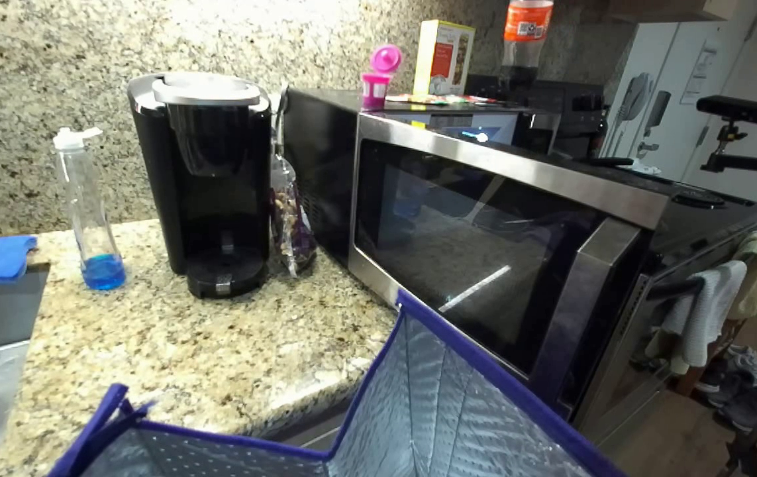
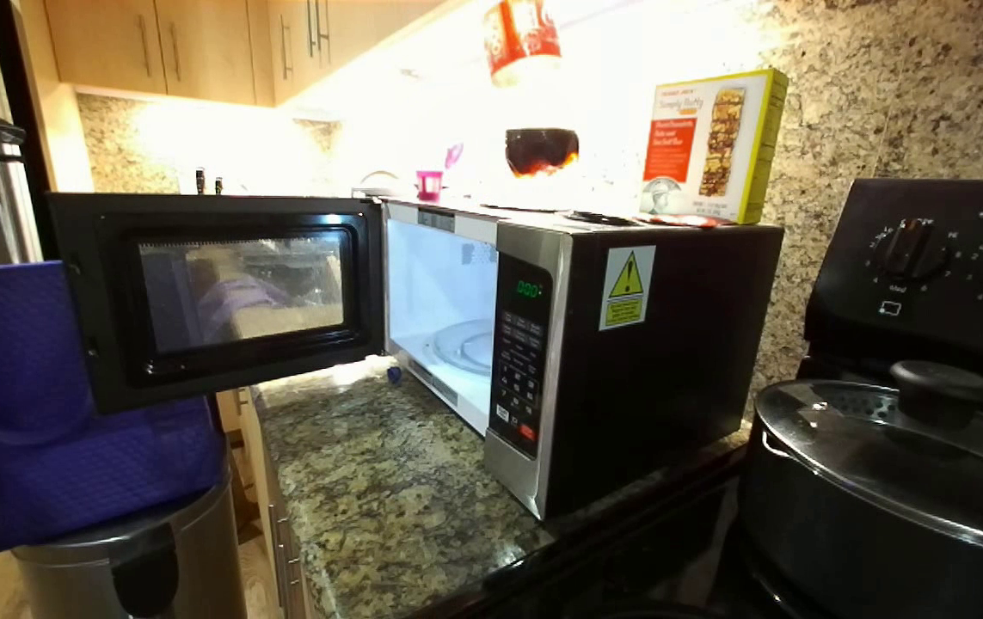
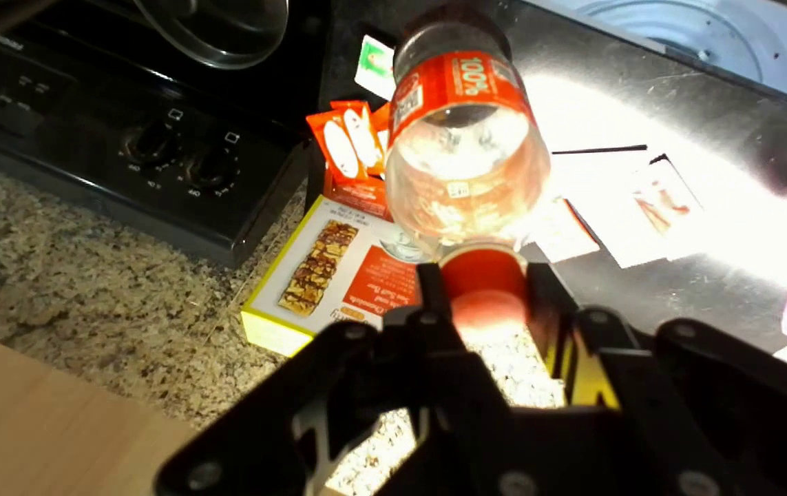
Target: Place the Coca-Cola bottle on top of the microwave
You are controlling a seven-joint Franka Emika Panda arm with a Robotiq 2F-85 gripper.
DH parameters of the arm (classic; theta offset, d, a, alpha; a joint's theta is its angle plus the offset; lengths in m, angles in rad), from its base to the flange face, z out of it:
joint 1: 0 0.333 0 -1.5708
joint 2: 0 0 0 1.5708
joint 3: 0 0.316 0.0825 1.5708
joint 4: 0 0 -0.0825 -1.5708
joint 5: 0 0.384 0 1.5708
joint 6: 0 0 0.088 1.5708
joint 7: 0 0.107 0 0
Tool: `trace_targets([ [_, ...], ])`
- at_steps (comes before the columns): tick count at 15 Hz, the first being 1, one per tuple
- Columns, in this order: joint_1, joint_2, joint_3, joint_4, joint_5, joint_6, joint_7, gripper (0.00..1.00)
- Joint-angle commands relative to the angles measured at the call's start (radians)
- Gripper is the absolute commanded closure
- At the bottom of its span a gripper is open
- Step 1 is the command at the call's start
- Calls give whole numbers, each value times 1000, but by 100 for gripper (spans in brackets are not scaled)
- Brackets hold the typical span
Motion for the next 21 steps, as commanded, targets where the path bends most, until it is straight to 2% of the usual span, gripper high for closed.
trace_targets([
  [1, -35, 91, -12, 107, 91, 36, -130, 92],
  [5, -75, 128, -19, 149, 241, 17, -159, 92],
  [12, -114, 161, -19, 218, 379, -66, -194, 92],
  [17, -129, 275, 22, 388, 363, -255, -179, 92],
  [20, -131, 334, 38, 487, 350, -289, -186, 92],
  [21, -112, 341, 16, 495, 355, -285, -192, 92],
])
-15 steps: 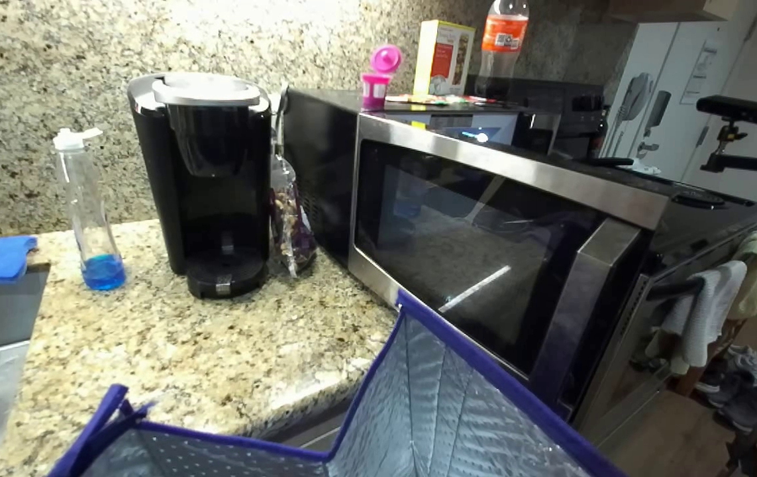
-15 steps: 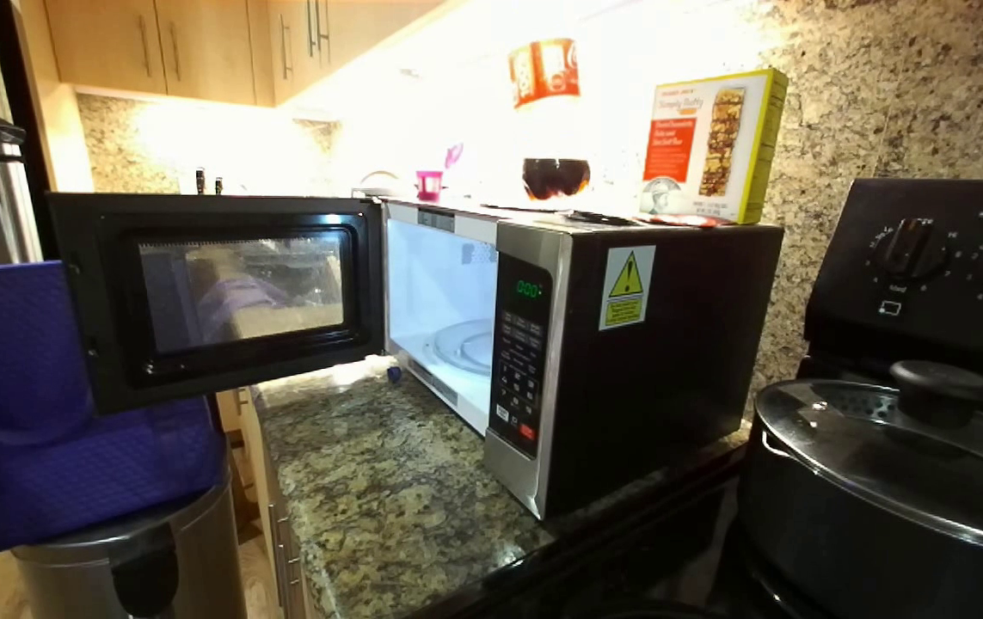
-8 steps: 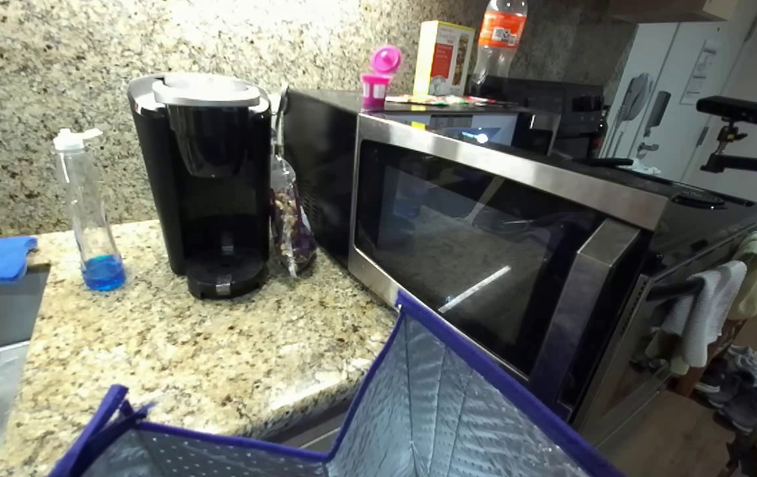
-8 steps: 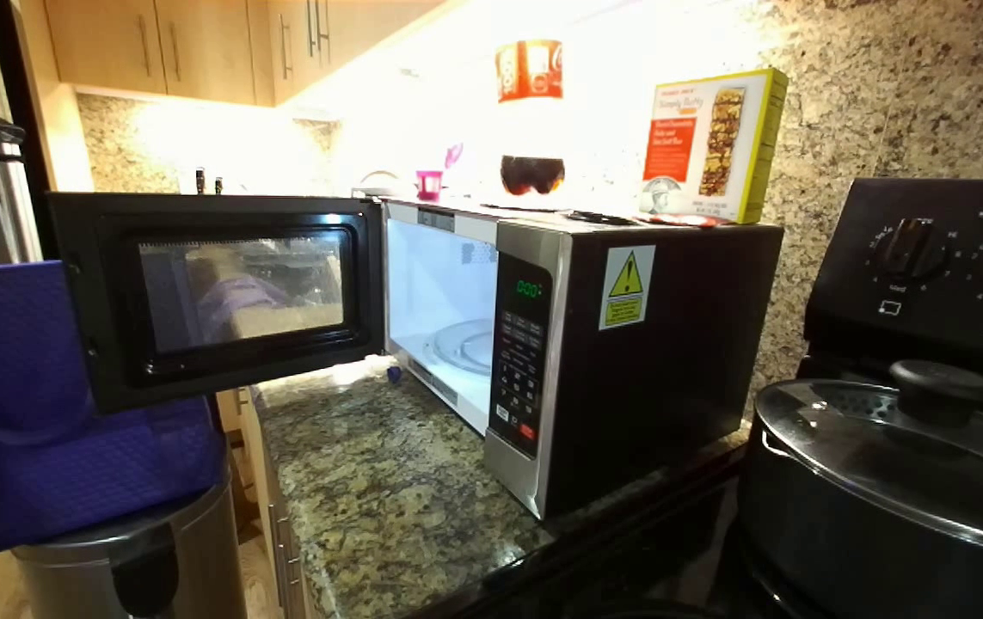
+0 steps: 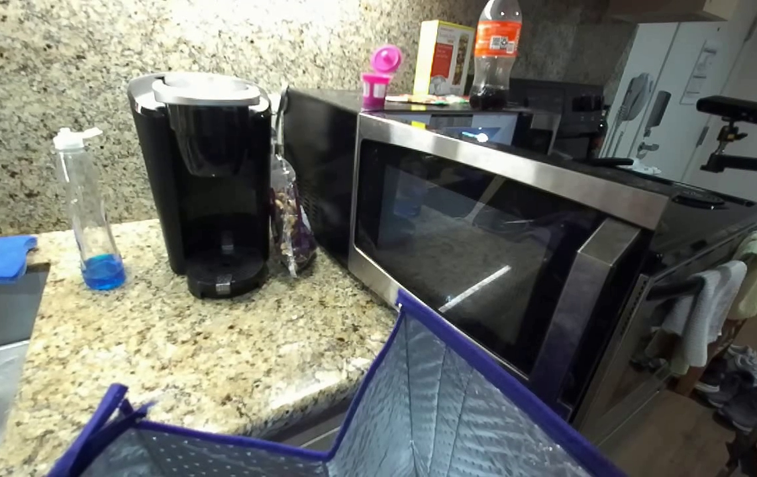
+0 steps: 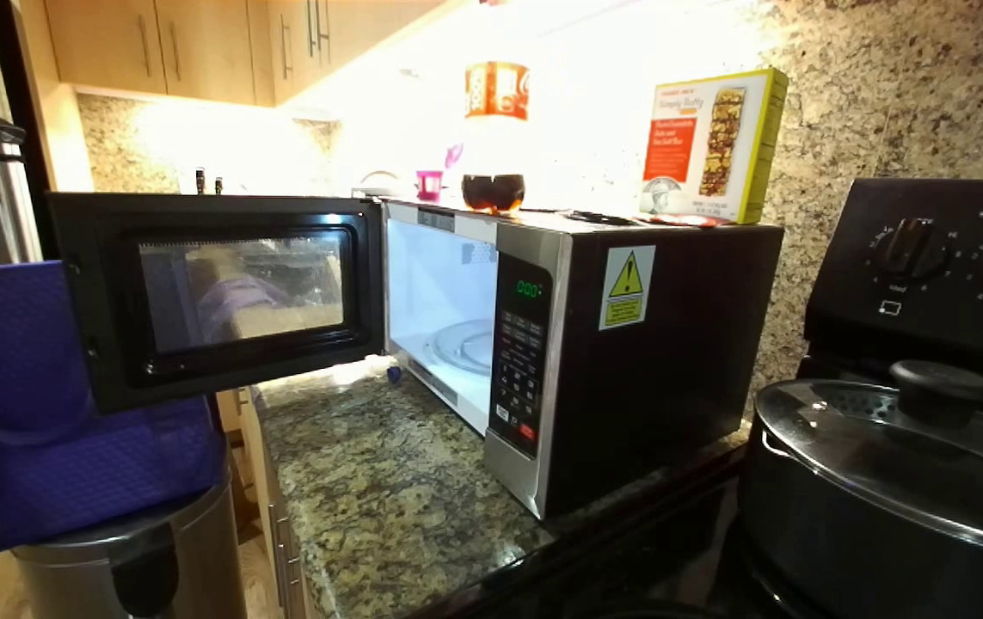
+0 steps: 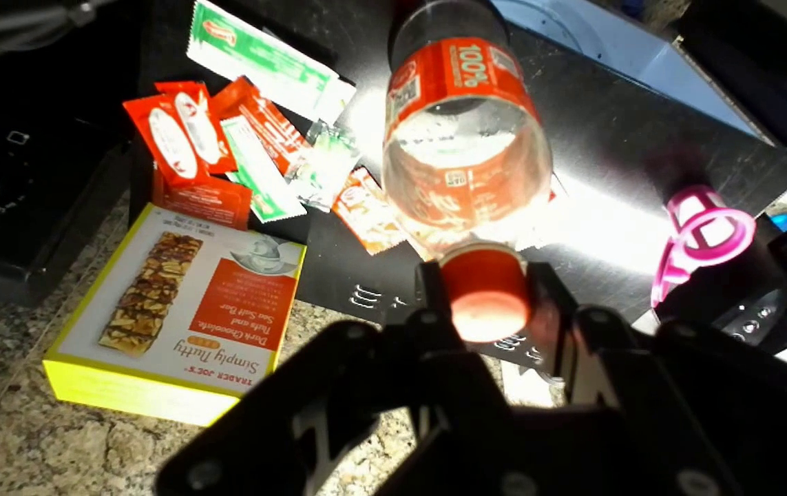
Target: Place the Coca-Cola bottle on top of the microwave
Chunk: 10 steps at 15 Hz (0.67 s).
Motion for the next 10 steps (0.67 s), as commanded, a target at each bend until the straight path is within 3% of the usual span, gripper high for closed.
trace_targets([
  [1, -7, 82, 5, 132, -3, -57, -37, 92],
  [10, -46, 95, -2, 158, 27, -33, -19, 92],
])
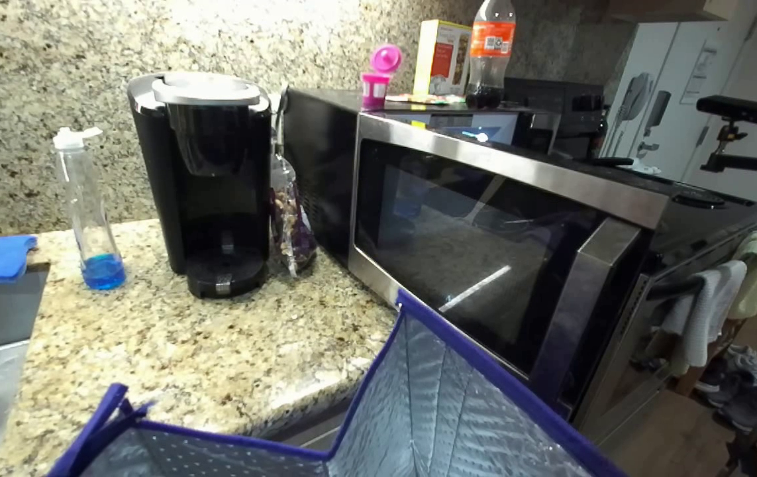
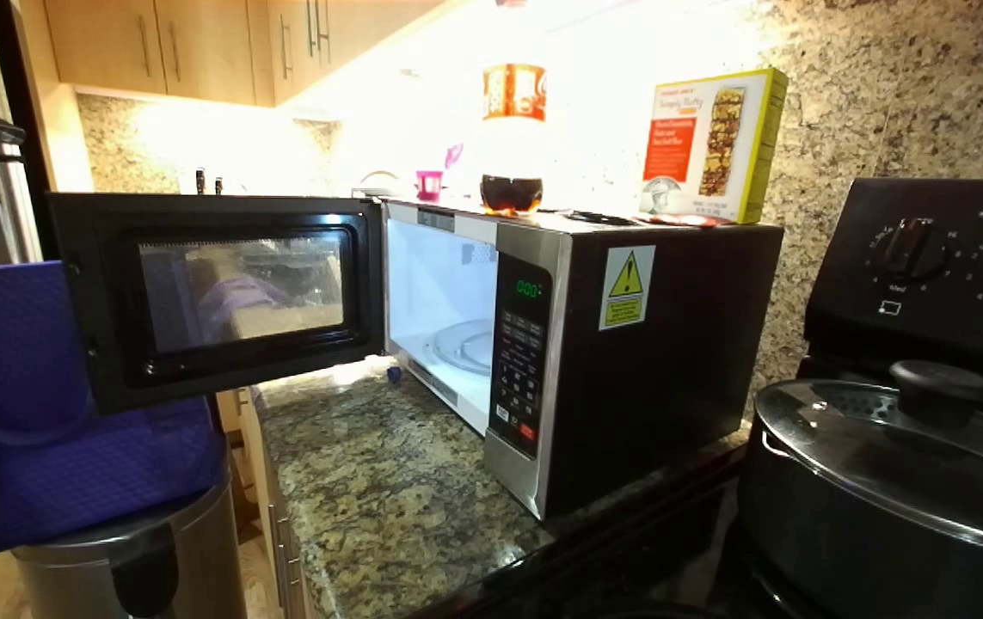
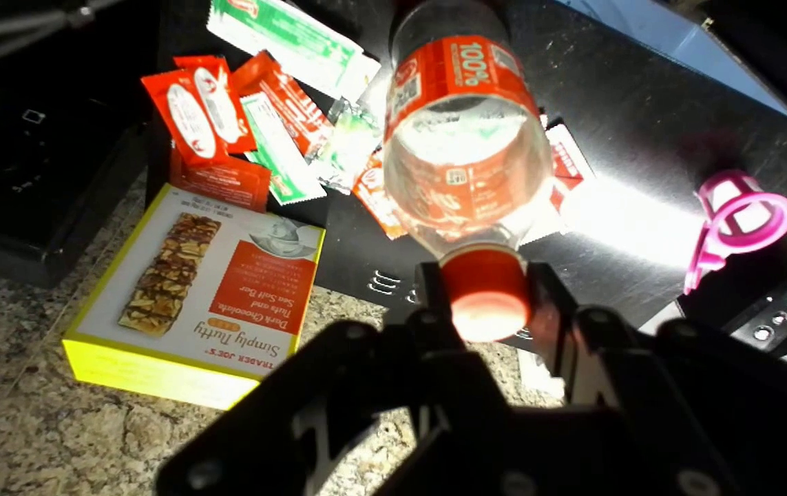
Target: Place the Coca-Cola bottle on top of the microwave
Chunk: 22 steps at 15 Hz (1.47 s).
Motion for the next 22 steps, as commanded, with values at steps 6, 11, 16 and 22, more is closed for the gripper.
trace_targets([
  [6, -58, 20, -1, 42, 18, -7, -11, 42],
  [11, -58, 20, -1, 39, 13, -7, -5, 17],
  [16, -46, 1, -10, 30, -6, -11, 27, 0],
  [22, 29, -103, -55, -56, -118, -53, 175, 0],
])
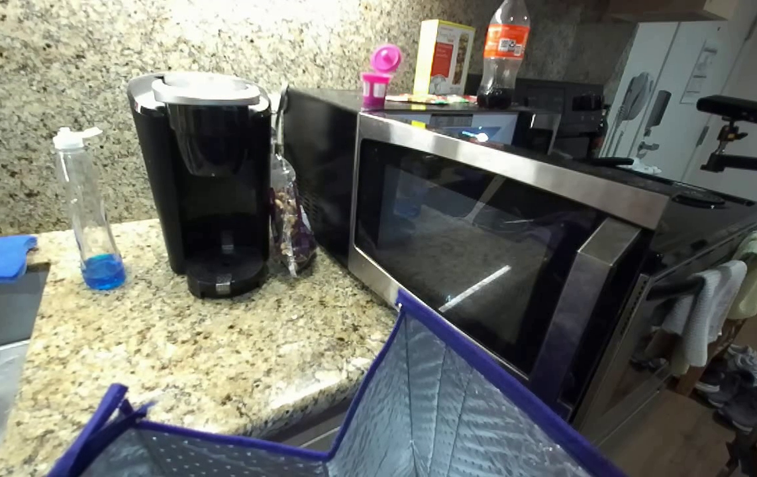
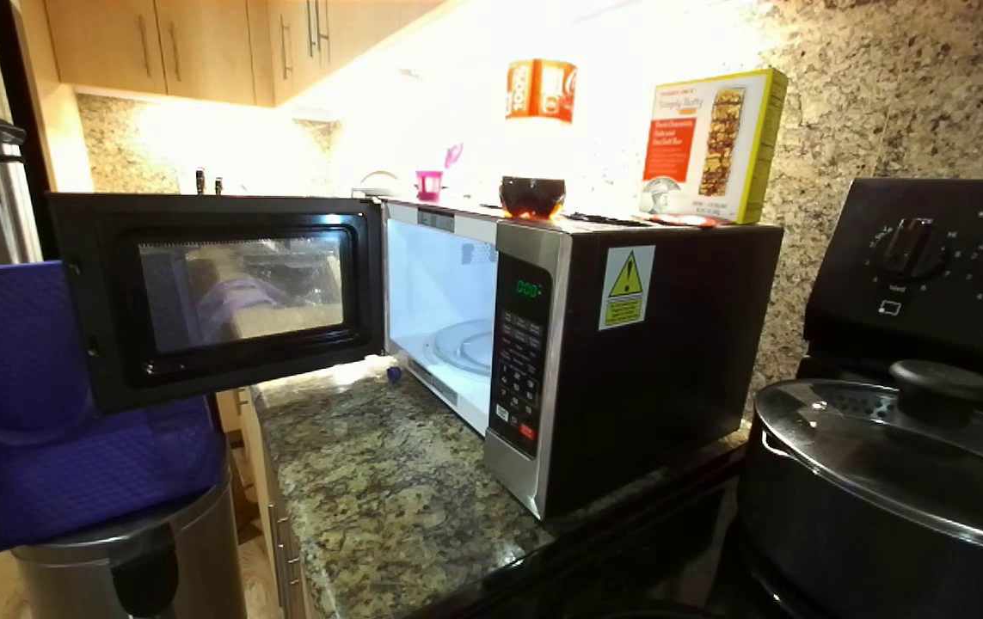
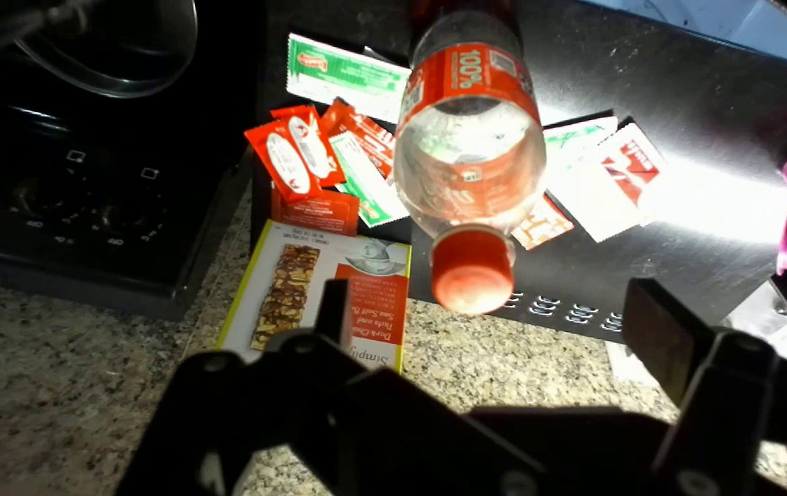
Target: Place the Coca-Cola bottle on top of the microwave
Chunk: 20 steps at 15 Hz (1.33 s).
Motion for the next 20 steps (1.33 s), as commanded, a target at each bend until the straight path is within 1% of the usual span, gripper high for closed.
trace_targets([
  [1, 67, -103, -29, -83, -96, -32, 107, 0],
  [3, 115, -159, -35, -132, -160, -39, 170, 0],
  [5, 158, -228, -31, -218, -212, -33, 230, 0],
  [6, 169, -267, -24, -280, -216, -22, 246, 0],
  [9, 212, -339, -14, -415, -236, -2, 310, 0],
  [11, 219, -376, -11, -513, -203, 27, 353, 0],
  [13, 228, -412, -8, -613, -182, 49, 424, 0],
  [16, 244, -460, 0, -770, -174, 80, 563, 0],
  [18, 252, -487, 3, -880, -151, 132, 619, 0],
  [20, 261, -521, 9, -995, -132, 216, 658, 0],
])
